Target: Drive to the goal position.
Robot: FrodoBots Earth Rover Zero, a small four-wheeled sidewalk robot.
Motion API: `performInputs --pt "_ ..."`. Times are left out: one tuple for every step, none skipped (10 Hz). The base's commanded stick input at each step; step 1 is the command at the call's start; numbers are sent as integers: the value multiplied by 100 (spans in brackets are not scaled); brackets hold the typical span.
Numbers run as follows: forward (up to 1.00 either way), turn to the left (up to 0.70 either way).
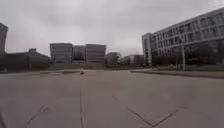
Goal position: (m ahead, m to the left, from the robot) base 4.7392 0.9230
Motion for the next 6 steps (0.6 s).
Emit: performInputs --pt "70 0" --pt "70 0" --pt "70 0" --pt "70 0" --pt "70 0" --pt "70 0"
